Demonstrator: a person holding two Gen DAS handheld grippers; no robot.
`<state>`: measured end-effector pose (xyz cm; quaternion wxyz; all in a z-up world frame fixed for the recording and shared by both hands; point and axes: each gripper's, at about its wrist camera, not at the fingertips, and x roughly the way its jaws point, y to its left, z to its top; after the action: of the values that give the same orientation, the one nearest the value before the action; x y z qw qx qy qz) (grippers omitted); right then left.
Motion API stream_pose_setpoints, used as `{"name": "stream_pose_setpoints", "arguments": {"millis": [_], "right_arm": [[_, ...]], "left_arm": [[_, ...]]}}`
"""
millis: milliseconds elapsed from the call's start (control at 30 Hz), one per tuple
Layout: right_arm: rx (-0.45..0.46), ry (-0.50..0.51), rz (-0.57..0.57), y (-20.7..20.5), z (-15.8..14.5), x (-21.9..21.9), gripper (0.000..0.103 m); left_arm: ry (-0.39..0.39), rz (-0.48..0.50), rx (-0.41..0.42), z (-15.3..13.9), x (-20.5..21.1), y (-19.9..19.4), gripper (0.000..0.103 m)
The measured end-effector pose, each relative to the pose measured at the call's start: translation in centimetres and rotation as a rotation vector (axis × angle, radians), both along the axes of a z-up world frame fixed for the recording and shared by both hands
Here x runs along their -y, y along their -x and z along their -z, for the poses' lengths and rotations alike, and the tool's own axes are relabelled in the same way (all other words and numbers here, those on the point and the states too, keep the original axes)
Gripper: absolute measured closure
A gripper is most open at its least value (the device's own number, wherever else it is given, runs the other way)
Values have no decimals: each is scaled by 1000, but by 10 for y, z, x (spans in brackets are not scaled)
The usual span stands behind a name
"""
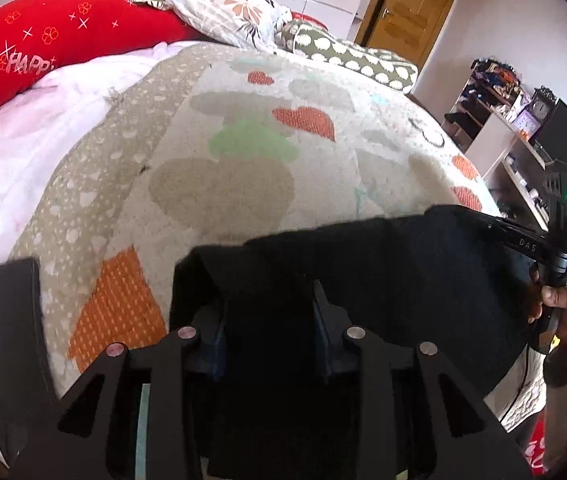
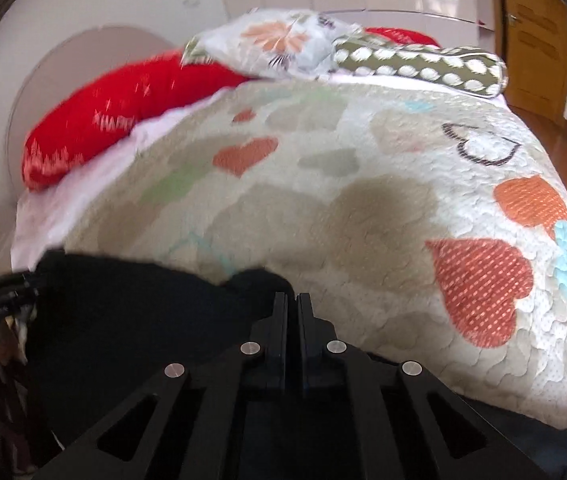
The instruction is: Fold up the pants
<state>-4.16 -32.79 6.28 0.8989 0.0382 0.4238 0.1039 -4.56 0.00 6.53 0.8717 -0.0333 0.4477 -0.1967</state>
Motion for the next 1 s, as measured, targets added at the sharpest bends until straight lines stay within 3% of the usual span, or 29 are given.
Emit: {"name": "stream_pose_setpoints", "arguments": {"millis": [133,200,300,367,433,567,767,900,1000], "right_arm": [[-42,96,33,-17,26,-10,100],[-43,93,46,-18,30,-10,99],[-8,110,83,-7,14,-6,84],[11,97,76,10,0,-7,71],[22,36,-1,33,-11,-19,68],[38,22,-200,79,-21,-65,56],[52,16,-424,128,-16,-138,54],[42,69,-460,130,3,-168,54],[34,141,-459,122,20,-182,66]], "left_arm": [[9,-47,-32,12,-6,-17,72],[41,-77,-70,24,-10,-23,71],[53,-102,-74,20,-17,-21,55],[34,-105,-46,9,-20,-12,53],[-4,-108,-14,1,-20,-3,53],[-60,-109,51,-16,-21,23,51],[-33,-101,85,-29,-22,44,45],[-53,-83,77,-23,-13,49,43],[-67,-67,66,-18,-6,53,43]]}}
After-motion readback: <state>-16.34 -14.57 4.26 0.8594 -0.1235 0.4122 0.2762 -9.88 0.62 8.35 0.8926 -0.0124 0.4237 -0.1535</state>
